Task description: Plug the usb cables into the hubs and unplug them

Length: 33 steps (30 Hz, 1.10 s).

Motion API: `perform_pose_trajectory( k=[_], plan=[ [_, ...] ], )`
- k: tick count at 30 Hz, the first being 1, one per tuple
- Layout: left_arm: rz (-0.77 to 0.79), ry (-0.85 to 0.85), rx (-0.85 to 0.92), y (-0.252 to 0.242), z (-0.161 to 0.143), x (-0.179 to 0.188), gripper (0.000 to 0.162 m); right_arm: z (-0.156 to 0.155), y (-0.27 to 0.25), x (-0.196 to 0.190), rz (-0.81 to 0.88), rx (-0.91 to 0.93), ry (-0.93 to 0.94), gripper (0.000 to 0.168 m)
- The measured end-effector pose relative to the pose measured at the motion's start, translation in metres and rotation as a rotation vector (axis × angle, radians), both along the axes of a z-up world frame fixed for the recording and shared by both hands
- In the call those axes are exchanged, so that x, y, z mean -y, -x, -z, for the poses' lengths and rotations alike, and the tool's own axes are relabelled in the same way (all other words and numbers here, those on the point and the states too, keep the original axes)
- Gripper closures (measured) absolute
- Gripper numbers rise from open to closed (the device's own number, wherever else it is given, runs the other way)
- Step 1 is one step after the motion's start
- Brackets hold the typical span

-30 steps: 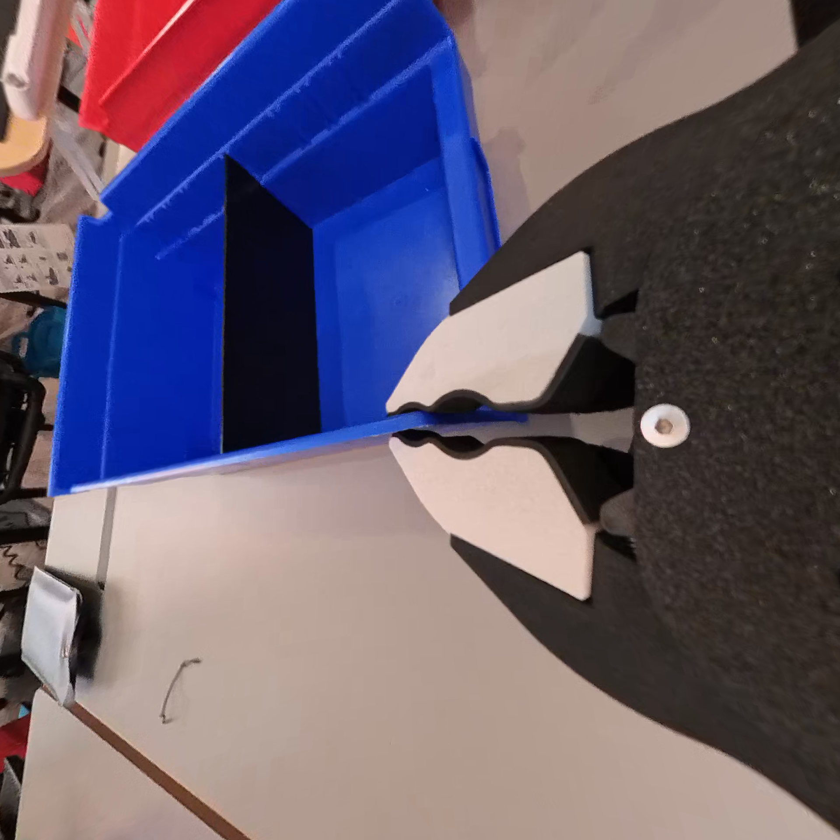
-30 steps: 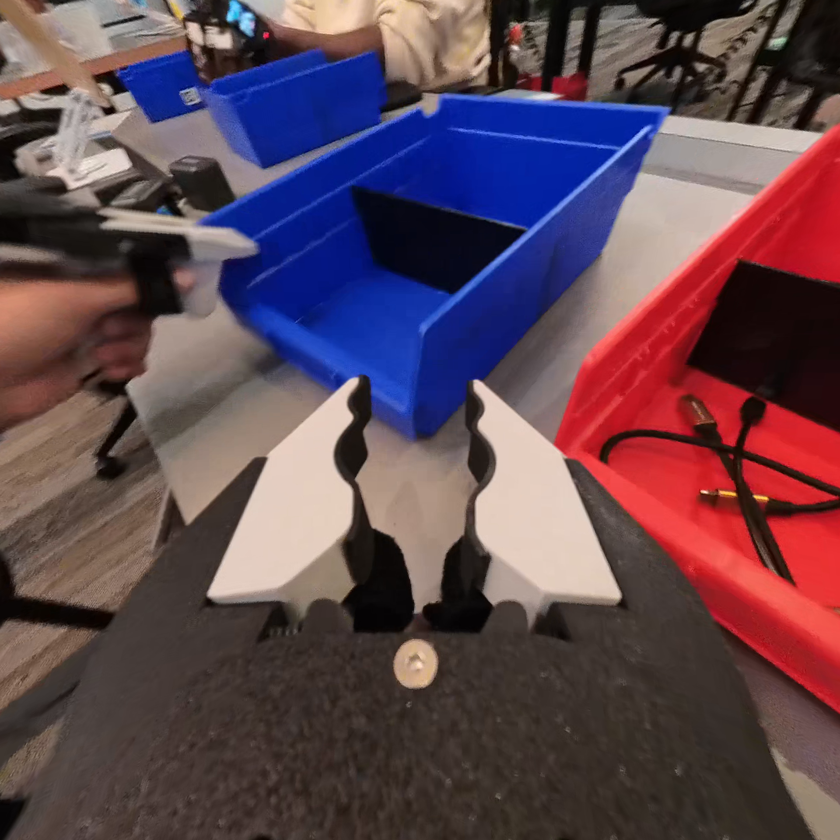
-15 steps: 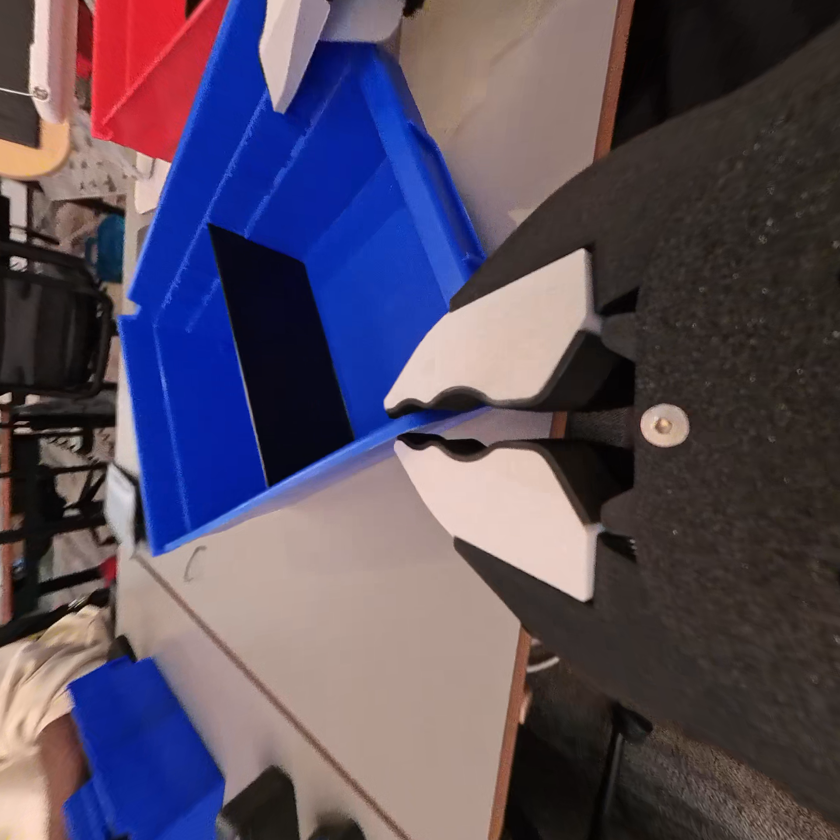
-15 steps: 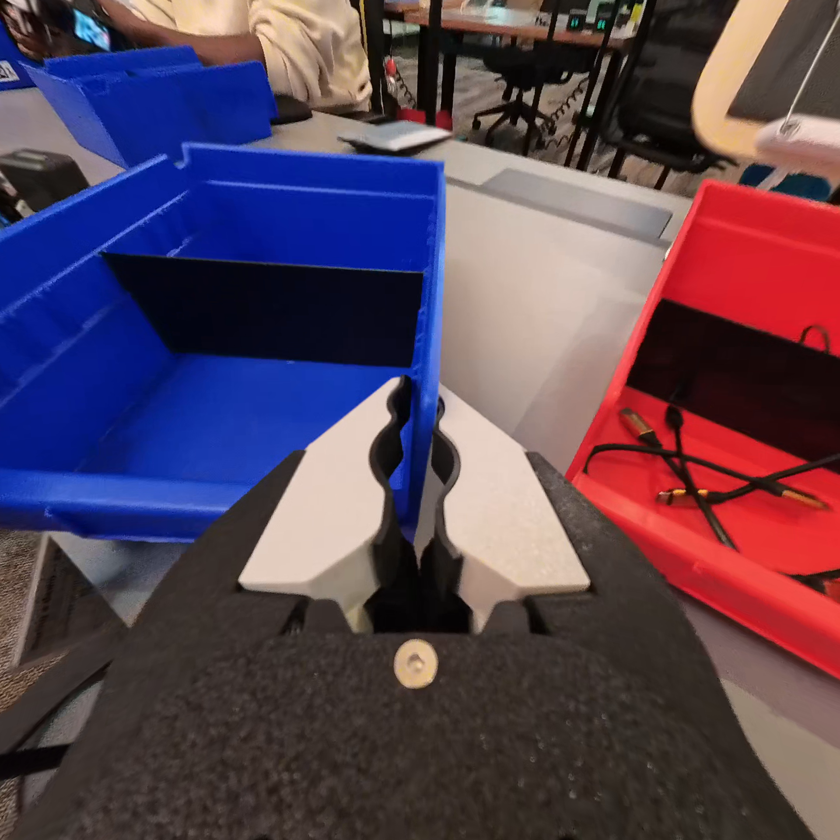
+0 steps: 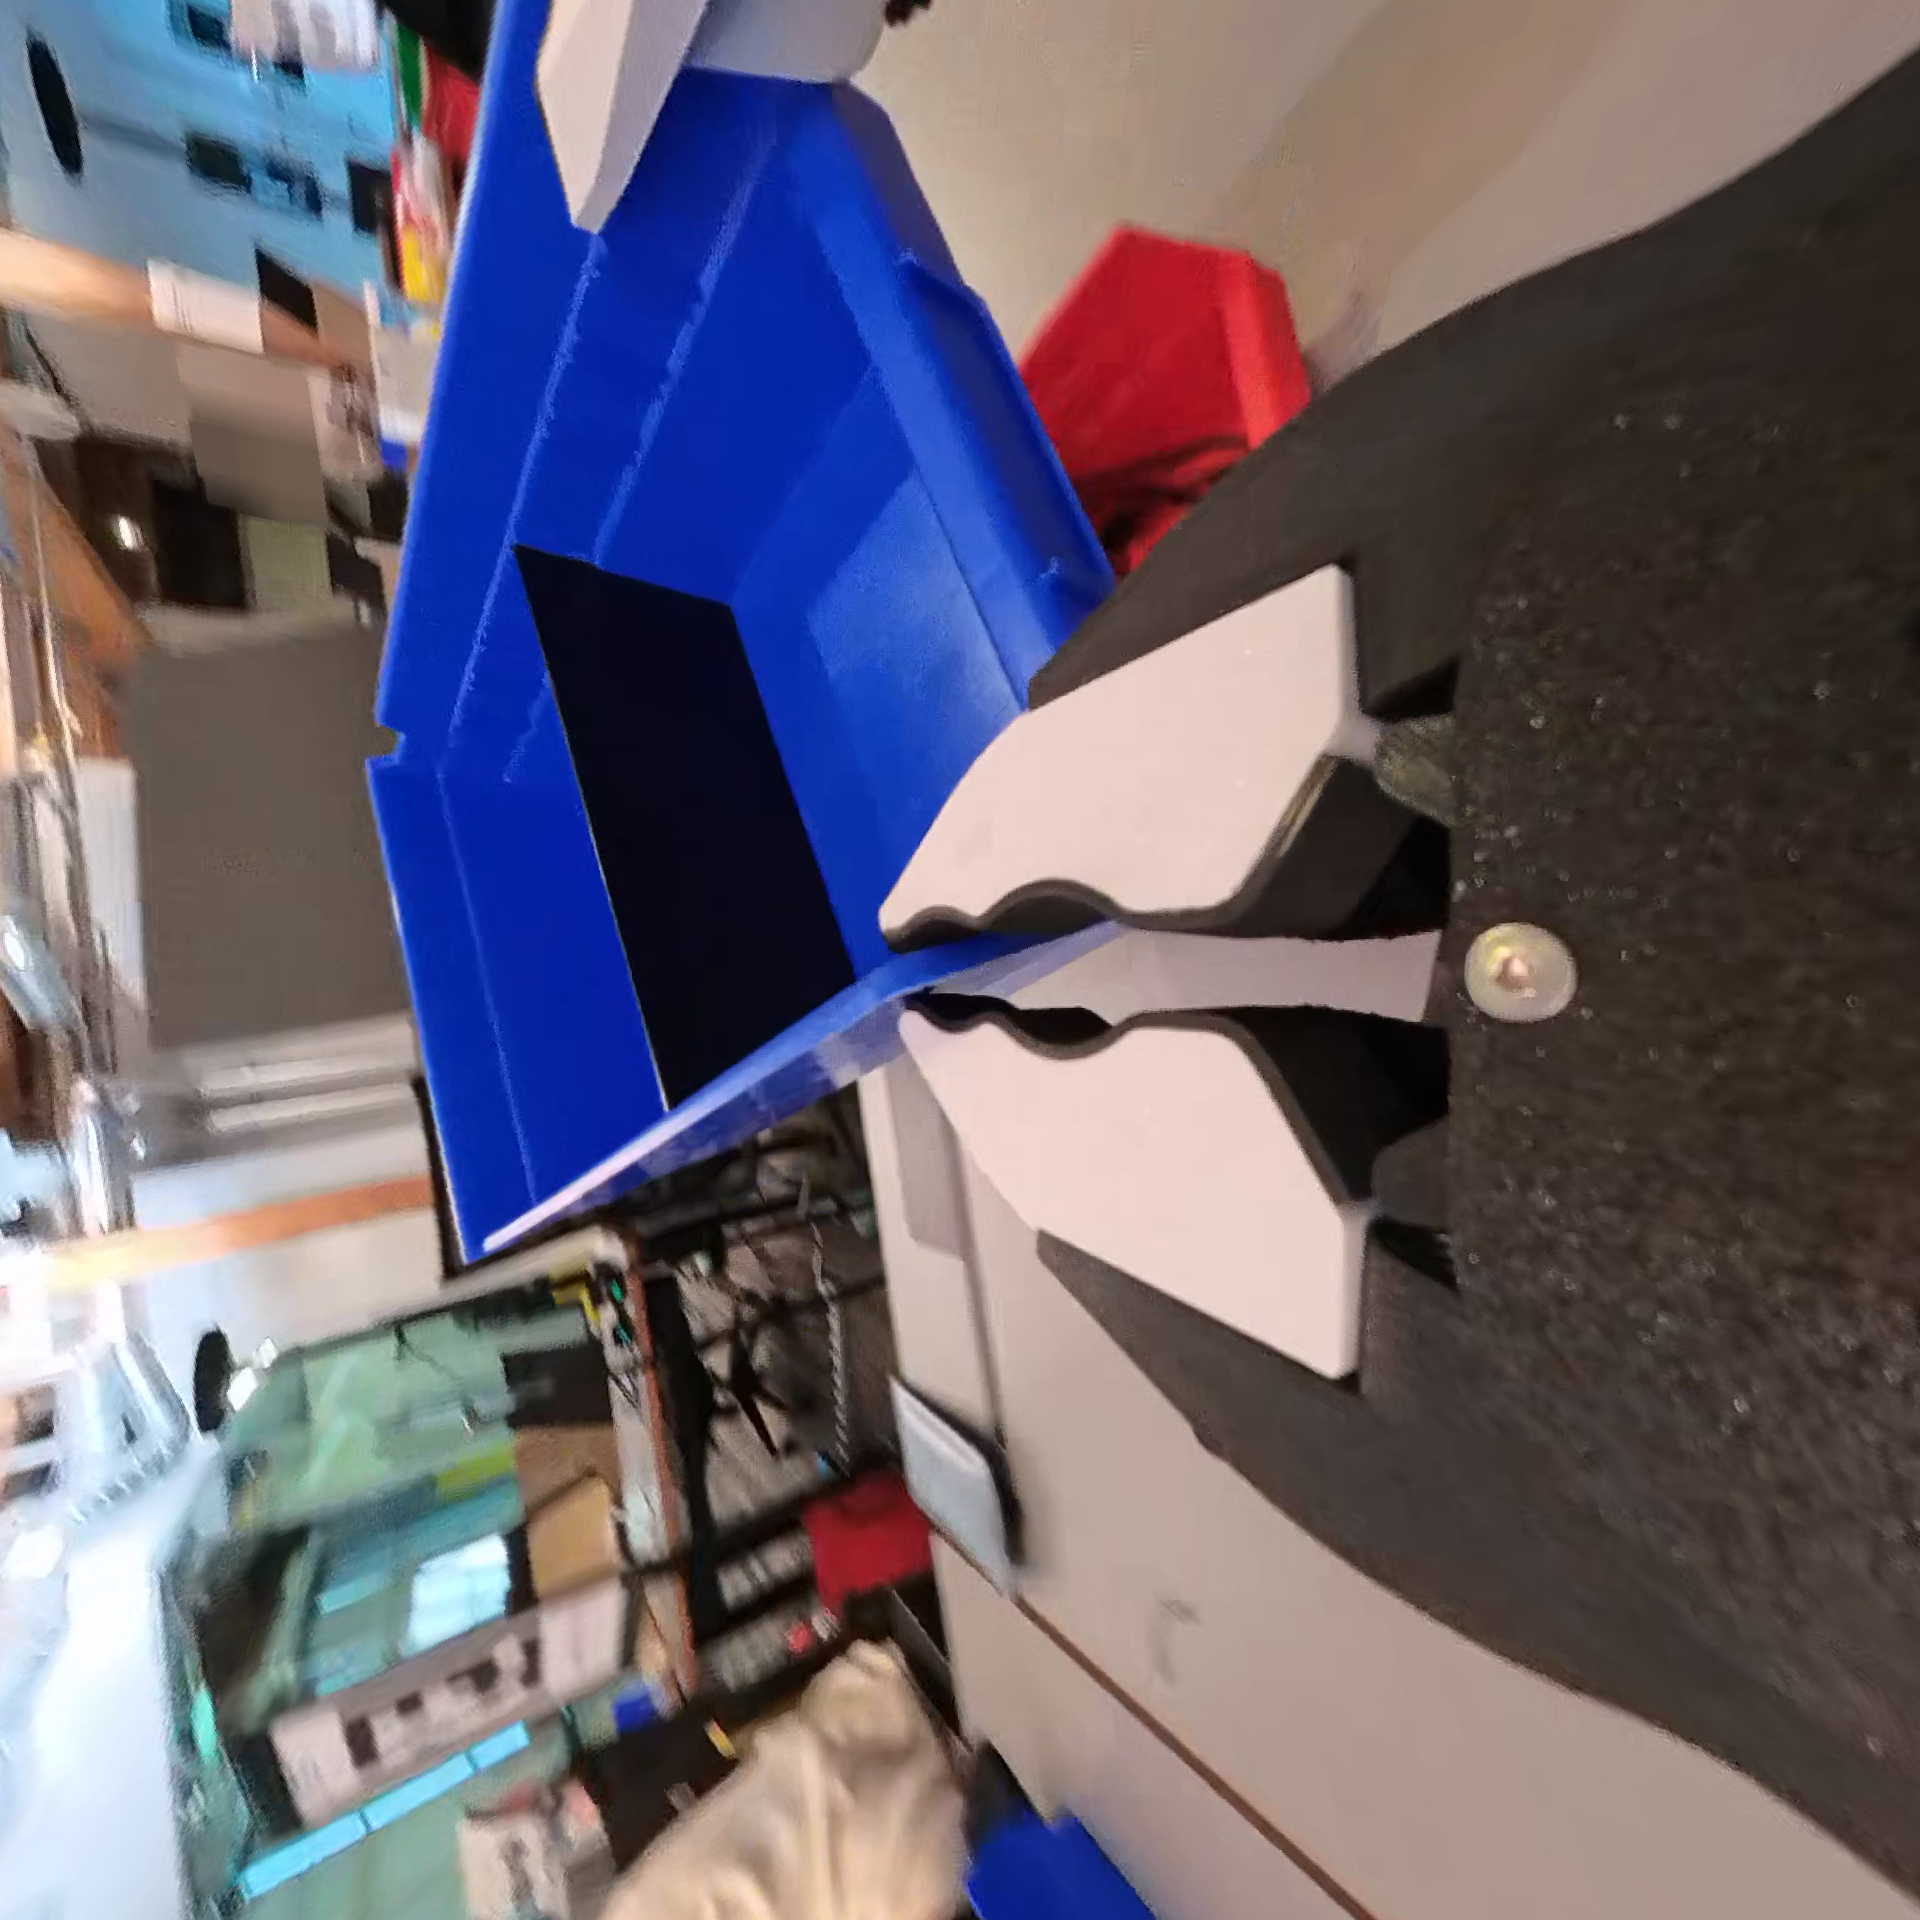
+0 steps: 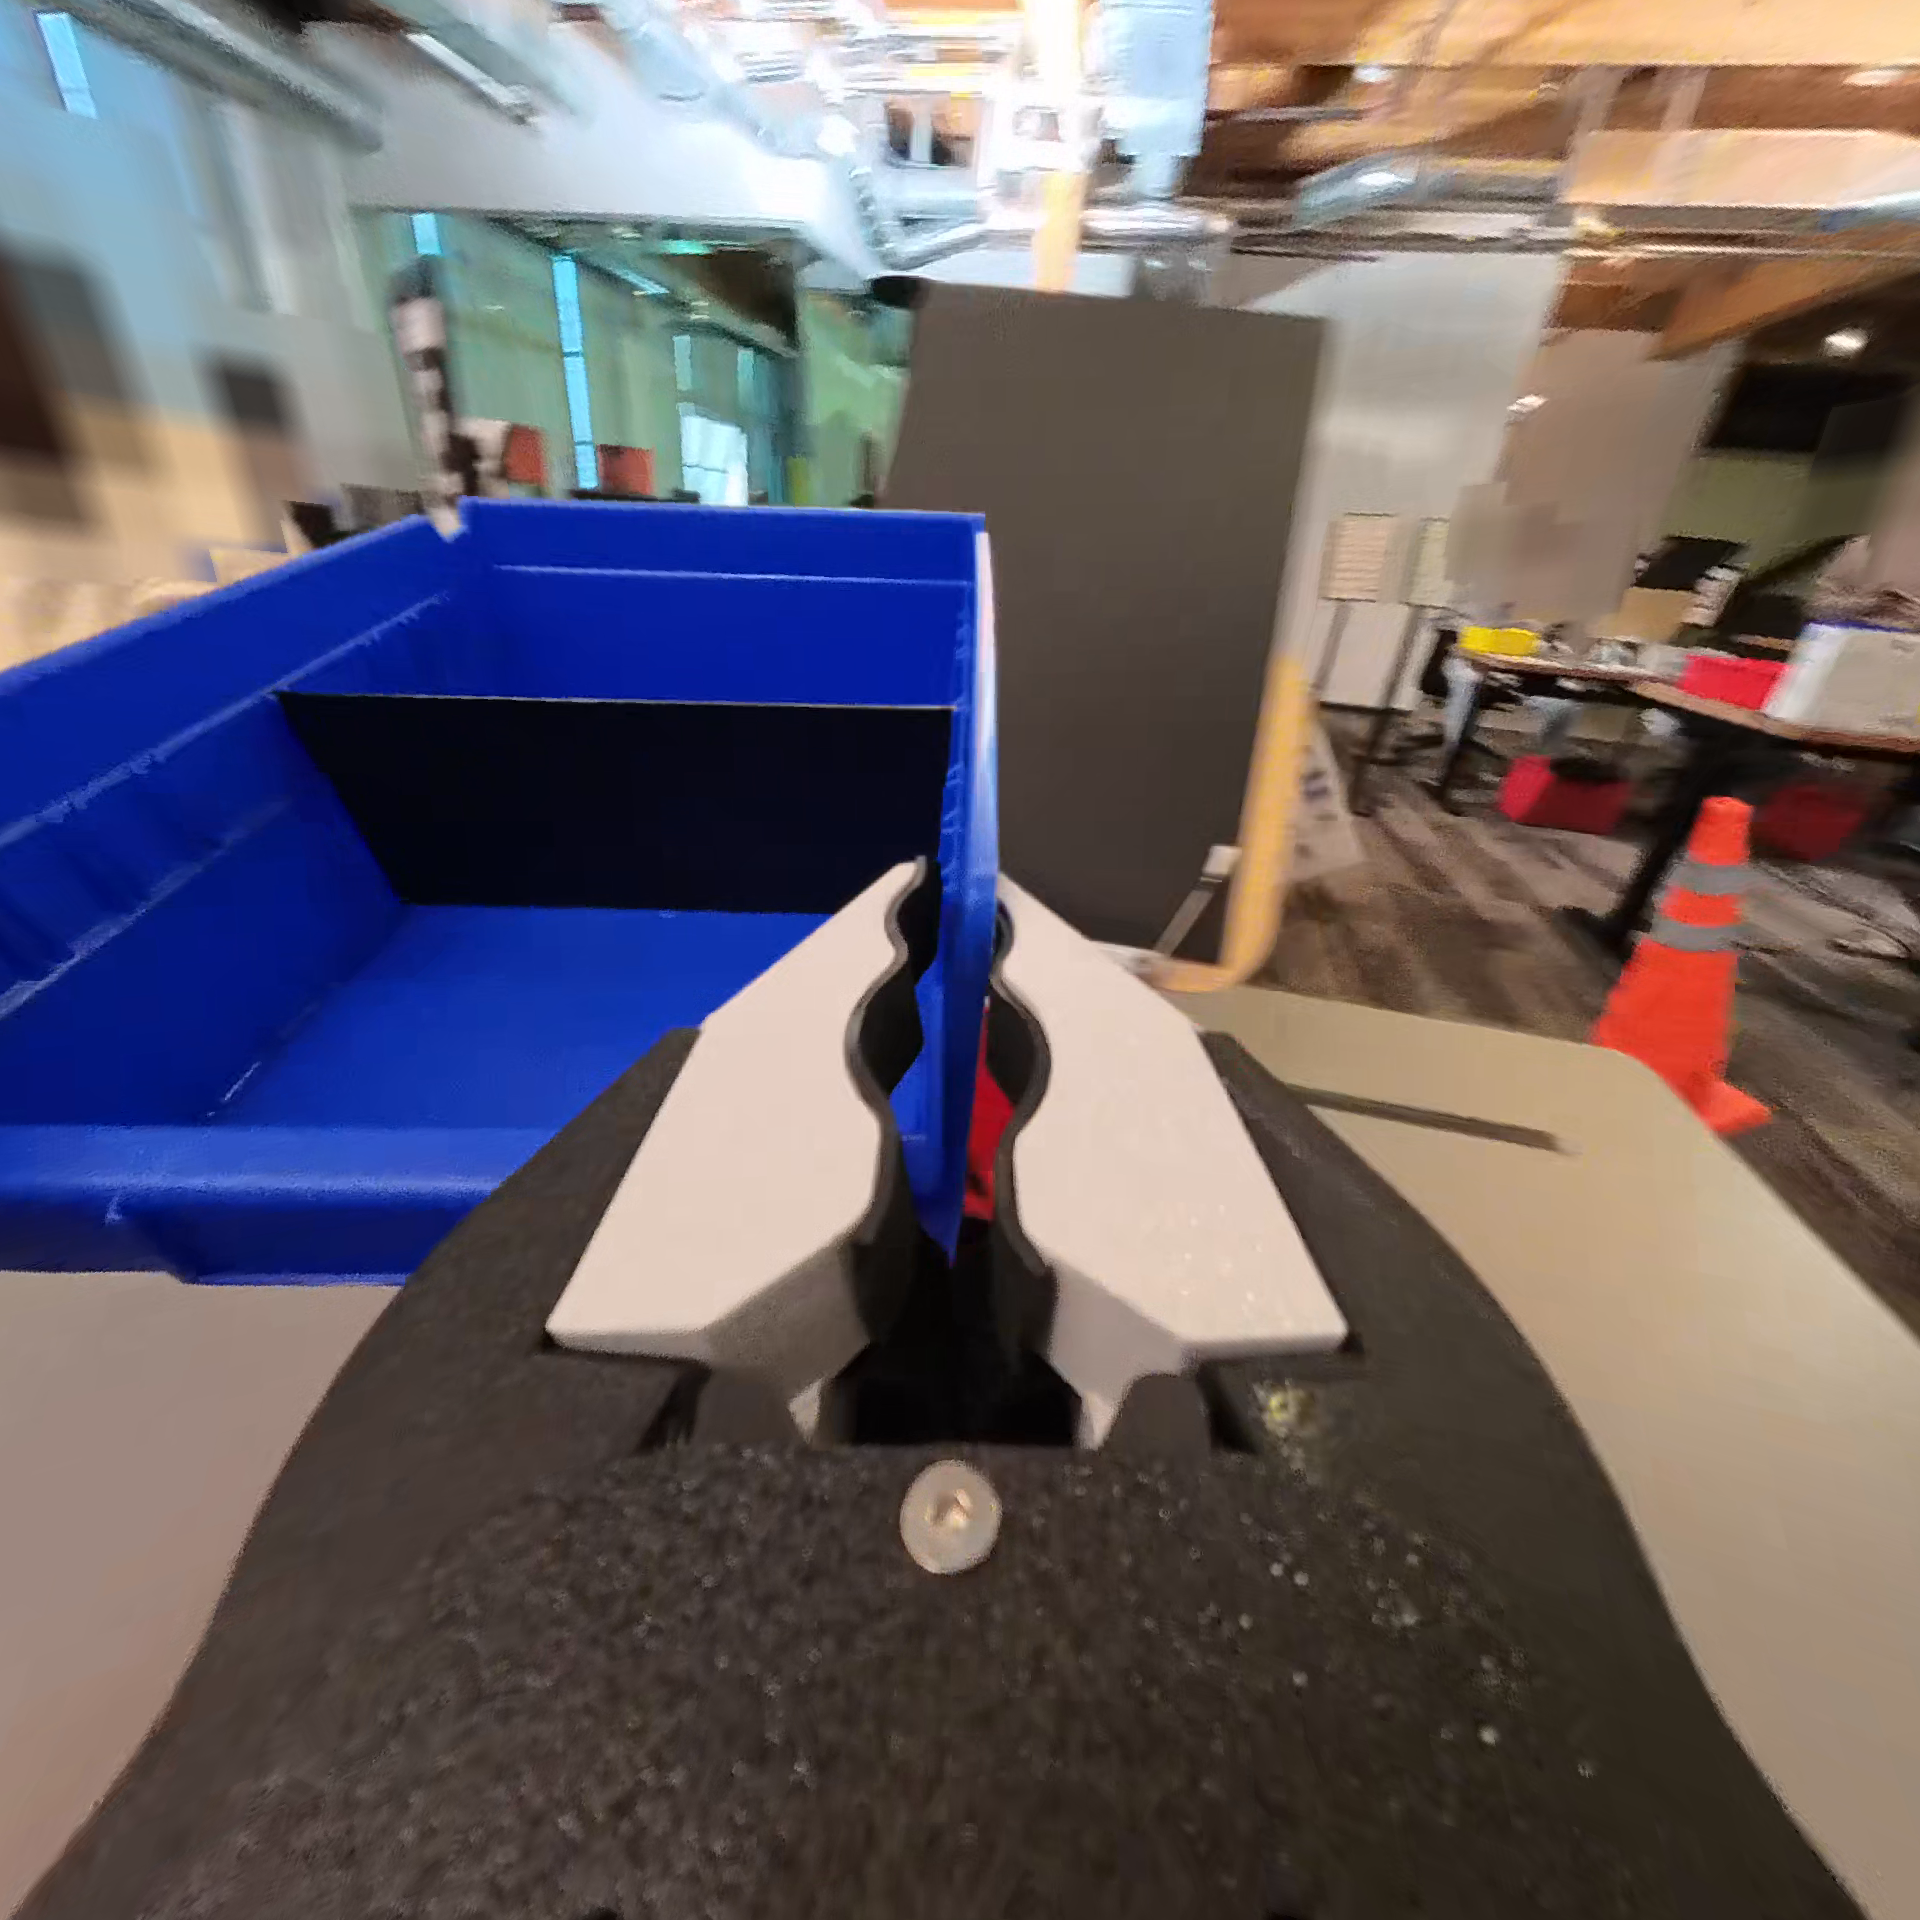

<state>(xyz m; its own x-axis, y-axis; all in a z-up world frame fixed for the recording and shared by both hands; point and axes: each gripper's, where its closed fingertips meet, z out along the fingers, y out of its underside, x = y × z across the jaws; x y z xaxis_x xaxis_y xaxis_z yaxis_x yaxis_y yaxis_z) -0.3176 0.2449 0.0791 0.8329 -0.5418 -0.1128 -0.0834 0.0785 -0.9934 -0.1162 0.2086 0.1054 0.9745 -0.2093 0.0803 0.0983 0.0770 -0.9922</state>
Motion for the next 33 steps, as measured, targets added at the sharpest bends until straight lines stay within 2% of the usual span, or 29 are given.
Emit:
perform_pose_trajectory(
  k=[3,6,9,13,18,22,26,28,33],
  plan=[
    [0.117,-0.016,0.01,-0.098,-0.012,0.004,0.155,-0.002,-0.093,0.03,0.123,-0.013,0.024,0.165],
    [0.229,0.013,-0.003,-0.201,-0.001,0.023,0.155,0.023,-0.189,0.07,0.254,-0.048,0.092,0.164],
    [0.332,0.097,-0.024,-0.294,0.038,0.05,0.155,0.062,-0.276,0.106,0.353,-0.074,0.154,0.165],
    [0.362,0.183,-0.075,-0.367,0.104,0.078,0.154,0.14,-0.341,0.131,0.243,-0.283,0.276,0.164],
    [0.356,0.237,-0.133,-0.384,0.155,0.091,0.154,0.192,-0.355,0.14,0.185,-0.338,0.295,0.164],
    [0.343,0.221,-0.155,-0.375,0.168,0.083,0.153,0.199,-0.346,0.128,0.142,-0.371,0.302,0.164],
    [0.383,0.321,-0.177,-0.369,0.19,0.08,0.151,0.216,-0.344,0.117,0.186,-0.335,0.389,0.164],
    [0.435,0.359,-0.196,-0.37,0.202,0.084,0.148,0.221,-0.348,0.114,0.223,-0.338,0.397,0.162],
    [0.613,0.364,-0.249,-0.362,0.194,0.101,0.138,0.22,-0.343,0.113,0.178,-0.38,0.382,0.154]
  ],
)
